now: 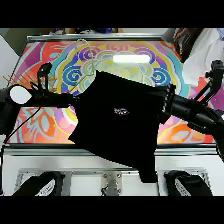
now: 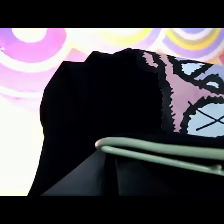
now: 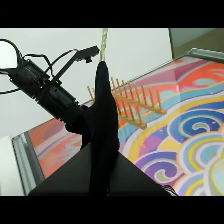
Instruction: Fold the clothes and pants, and hang the long-sleeved shirts on hangers.
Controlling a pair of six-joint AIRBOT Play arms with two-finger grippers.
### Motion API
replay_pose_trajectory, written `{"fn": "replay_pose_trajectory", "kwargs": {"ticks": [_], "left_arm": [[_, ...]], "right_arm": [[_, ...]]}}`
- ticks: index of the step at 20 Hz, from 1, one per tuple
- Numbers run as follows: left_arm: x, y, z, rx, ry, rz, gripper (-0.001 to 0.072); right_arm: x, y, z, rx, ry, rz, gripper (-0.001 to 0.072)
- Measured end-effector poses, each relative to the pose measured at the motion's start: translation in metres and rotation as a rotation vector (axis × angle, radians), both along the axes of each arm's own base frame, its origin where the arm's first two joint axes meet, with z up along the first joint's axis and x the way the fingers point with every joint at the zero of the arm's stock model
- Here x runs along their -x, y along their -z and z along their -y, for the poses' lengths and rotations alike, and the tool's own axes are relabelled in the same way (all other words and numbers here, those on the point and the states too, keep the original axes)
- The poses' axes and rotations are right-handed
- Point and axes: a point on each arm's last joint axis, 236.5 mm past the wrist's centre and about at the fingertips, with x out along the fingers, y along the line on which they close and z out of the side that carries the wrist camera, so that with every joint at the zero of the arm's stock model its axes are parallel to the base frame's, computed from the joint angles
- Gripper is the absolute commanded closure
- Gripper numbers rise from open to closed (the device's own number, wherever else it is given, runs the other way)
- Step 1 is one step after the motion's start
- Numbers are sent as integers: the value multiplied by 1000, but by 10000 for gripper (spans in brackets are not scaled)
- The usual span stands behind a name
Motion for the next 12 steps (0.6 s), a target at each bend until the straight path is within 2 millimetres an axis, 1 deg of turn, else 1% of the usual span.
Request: {"fn": "replay_pose_trajectory", "kwargs": {"ticks": [4, 9, 12], "left_arm": [[-3, -10, -2, -14, 16, 21, 688], [-12, -33, -6, -20, 17, 79, 687], [-14, -33, -19, -16, -11, 58, 687]], "right_arm": [[4, 9, -3, 57, -17, 22, 703], [13, 19, -7, 115, -60, 43, 703], [17, 20, -8, 130, -71, 55, 703]]}}
